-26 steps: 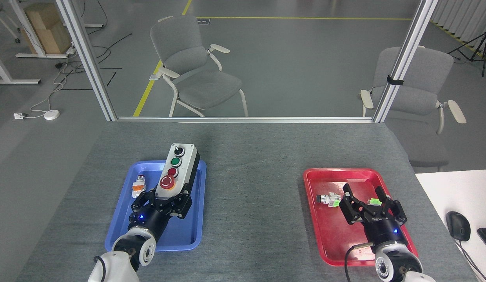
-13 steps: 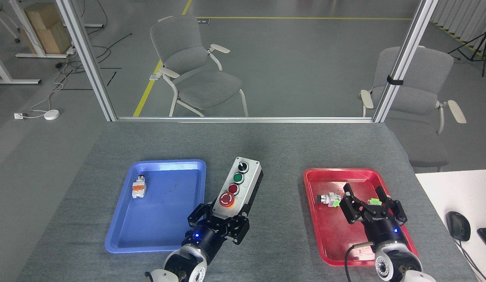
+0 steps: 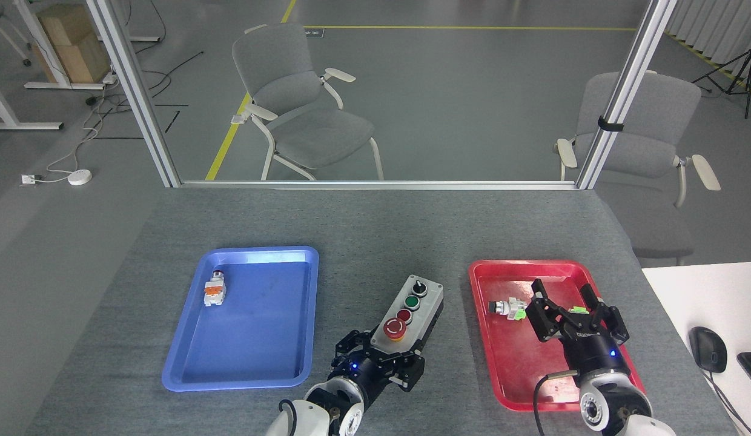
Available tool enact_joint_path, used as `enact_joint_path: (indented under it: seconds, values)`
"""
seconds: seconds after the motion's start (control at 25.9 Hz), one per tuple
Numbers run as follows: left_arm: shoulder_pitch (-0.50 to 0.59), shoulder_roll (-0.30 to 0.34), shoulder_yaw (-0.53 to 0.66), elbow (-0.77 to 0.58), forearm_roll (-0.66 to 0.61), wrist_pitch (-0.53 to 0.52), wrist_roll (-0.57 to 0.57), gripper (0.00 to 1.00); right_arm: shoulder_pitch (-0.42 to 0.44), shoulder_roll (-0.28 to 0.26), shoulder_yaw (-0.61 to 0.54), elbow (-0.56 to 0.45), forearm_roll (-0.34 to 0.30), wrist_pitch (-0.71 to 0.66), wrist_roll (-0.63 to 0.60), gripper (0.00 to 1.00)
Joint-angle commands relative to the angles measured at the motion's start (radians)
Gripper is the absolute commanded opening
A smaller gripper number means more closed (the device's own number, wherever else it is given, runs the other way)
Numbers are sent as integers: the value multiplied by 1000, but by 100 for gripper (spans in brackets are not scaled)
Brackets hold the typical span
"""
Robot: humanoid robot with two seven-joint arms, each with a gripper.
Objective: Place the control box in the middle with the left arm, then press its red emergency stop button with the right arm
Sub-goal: 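Lift the control box with the left gripper and carry it toward the table middle, then set the control box down between the trays and open the left gripper, then move the right gripper onto the control box's red button and press down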
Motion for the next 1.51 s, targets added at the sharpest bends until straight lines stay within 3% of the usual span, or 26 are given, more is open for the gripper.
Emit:
enact_joint_path:
  seconds: [0.0, 0.35, 0.42, 0.46, 0.54, 0.58, 0.7, 0.89, 1.0, 1.08, 1.24, 1.43, 1.47]
  values:
    - [-6, -6, -22, 36, 0, 2, 3, 0, 1, 0, 0, 0, -23, 4, -1, 100]
    - [-3, -6, -33, 50, 3, 11, 3, 0, 1, -1, 0, 0, -31, 1, 0, 100]
    - [-3, -8, -33, 65, 5, 11, 3, 16, -1, -1, 0, 0, -31, 1, 0, 100]
    - [-3, -8, -33, 70, 5, 11, 3, 29, -1, 0, 0, 0, -31, 1, 0, 100]
    - [-3, -6, -33, 70, 5, 11, 3, 67, -1, 5, -2, 0, -31, 2, -1, 100]
    - [-3, -6, -33, 70, 5, 11, 3, 78, -1, 7, -2, 0, -32, 5, -1, 100]
    - [-1, -6, -33, 68, 5, 11, 5, 90, -1, 8, -2, 0, -32, 11, -4, 100]
    - [23, 1, -31, 50, 5, 5, 15, 96, -1, 8, -31, 0, -34, 10, 0, 100]
    - [69, 20, -33, -34, 6, -7, 17, 97, -13, 13, -35, 0, -47, 10, 0, 100]
    - [132, 66, -31, -128, 5, -9, 17, 98, -20, 11, -34, 0, -66, 8, 2, 97]
    - [244, 220, -26, -344, 20, -9, 17, 98, -31, 2, -29, 0, -72, -2, 3, 73]
    - [382, 368, 58, -511, 23, -10, 20, 99, -54, 0, -26, 17, -73, -160, 105, 0]
    - [396, 379, 95, -527, 23, -15, 22, 99, -60, 7, -28, 25, -73, -209, 137, 0]
